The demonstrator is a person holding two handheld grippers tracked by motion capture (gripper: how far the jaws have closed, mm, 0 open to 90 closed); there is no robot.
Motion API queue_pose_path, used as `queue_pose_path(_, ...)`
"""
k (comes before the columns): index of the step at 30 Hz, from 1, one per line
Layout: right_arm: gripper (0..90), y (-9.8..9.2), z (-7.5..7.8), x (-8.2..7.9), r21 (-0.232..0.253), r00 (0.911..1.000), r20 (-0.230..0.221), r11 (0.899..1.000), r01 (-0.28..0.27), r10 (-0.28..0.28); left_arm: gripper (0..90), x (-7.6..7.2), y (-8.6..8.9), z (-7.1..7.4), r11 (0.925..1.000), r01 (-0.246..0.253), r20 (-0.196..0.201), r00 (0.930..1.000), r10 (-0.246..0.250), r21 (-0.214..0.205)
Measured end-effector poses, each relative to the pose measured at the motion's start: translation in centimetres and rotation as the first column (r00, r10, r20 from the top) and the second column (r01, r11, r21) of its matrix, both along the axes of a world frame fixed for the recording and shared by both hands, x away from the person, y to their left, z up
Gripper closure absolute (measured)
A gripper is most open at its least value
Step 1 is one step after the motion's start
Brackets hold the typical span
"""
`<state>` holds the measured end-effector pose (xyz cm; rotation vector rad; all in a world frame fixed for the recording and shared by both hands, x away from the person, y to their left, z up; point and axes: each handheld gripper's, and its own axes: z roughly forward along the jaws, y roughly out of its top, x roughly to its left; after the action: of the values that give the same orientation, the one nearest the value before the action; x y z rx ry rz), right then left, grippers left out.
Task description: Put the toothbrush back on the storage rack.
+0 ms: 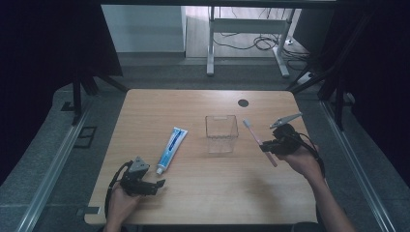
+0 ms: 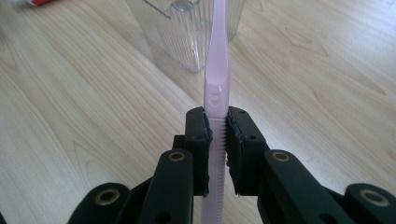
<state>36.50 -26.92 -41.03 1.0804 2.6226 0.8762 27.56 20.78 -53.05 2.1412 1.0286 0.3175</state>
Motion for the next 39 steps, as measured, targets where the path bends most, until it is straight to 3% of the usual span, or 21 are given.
queue_pose_path(14, 79.6, 1.6, 0.6, 0.4, 0.065, 0.9979, 0.064, 0.998, -0.013, 0.009, 12.6, 0.0, -0.1, 0.0, 1.0000, -0.002, -0.001, 1.0000, 0.002, 0.001)
queue_pose_path(39, 79.6, 3.7, 1.3, 1.7, 0.158, 0.9932, 0.116, 0.987, -0.020, 0.002, 12.6, 0.0, -0.1, 0.0, 1.0000, 0.008, 0.002, 1.0000, -0.008, 0.006)
